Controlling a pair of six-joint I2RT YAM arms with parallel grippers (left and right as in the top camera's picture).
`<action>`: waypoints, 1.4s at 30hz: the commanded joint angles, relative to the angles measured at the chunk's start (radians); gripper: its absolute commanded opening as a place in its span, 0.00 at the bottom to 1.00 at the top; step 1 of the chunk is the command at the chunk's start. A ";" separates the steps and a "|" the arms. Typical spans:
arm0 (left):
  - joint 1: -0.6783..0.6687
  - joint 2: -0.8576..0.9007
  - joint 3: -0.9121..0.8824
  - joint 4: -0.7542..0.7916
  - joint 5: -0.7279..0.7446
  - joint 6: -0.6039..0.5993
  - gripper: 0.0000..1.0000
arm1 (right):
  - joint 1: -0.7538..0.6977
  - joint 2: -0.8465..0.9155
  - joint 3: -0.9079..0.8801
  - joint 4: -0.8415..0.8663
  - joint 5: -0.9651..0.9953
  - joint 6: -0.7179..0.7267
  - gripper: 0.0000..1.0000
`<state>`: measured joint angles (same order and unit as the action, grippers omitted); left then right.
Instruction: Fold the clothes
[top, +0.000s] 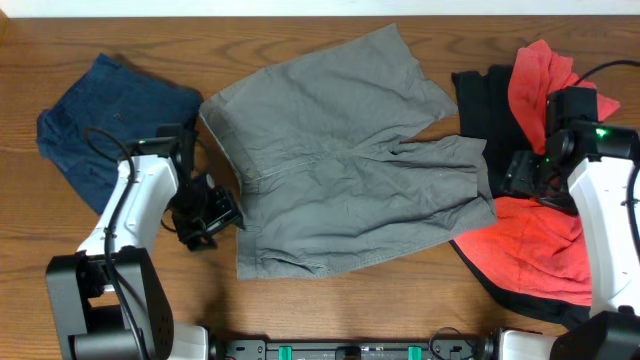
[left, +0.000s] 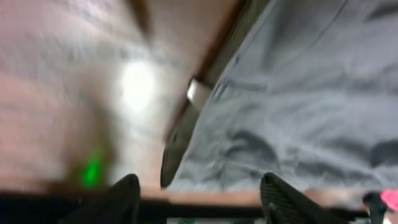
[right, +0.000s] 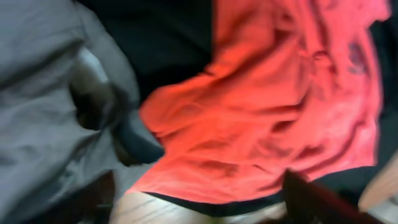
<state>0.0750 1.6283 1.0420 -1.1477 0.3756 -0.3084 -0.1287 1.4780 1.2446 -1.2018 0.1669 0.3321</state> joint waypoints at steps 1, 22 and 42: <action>-0.002 -0.005 0.005 -0.036 0.033 0.046 0.65 | -0.013 0.027 -0.026 0.030 -0.070 -0.032 0.14; -0.130 -0.014 0.005 -0.040 0.167 0.128 0.61 | -0.096 0.581 -0.034 0.359 -0.004 0.050 0.01; -0.146 -0.014 0.005 -0.019 0.167 0.105 0.61 | -0.698 0.600 0.175 0.375 0.146 0.211 0.01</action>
<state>-0.0692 1.6283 1.0420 -1.1664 0.5365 -0.2050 -0.7704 2.0567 1.3685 -0.8009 0.2741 0.4736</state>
